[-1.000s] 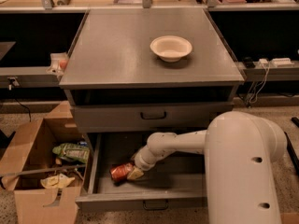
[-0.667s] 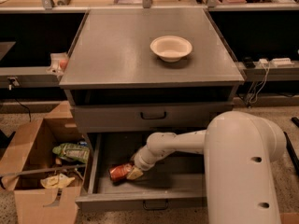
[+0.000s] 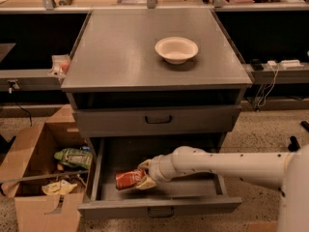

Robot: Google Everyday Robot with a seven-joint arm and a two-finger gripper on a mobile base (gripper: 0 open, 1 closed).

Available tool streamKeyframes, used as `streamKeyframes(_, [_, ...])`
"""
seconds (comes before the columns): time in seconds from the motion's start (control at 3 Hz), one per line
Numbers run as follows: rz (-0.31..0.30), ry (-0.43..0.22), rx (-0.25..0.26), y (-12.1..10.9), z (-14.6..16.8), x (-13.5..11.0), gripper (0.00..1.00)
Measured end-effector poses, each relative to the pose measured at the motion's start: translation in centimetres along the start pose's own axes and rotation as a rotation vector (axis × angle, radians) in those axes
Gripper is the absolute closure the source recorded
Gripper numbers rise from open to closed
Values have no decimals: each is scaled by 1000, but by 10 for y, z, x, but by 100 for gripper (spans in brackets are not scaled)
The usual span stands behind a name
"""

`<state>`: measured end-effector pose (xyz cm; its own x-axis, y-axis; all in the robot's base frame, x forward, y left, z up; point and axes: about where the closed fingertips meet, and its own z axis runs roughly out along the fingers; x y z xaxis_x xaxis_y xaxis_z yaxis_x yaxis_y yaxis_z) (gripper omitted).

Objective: Pick coke can from middle drawer and place on counter

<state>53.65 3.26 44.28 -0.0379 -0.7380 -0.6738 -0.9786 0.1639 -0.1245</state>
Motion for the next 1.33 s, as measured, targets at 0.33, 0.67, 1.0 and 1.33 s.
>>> streamKeyframes(0.33, [40, -12, 44, -4, -23, 17, 100])
streamKeyframes(0.67, [42, -9, 43, -4, -23, 18, 100])
streamKeyframes(1.0, [4, -55, 40, -3, -37, -5, 100])
streamKeyframes(1.33, [-54, -129, 50, 4, -75, -41, 100])
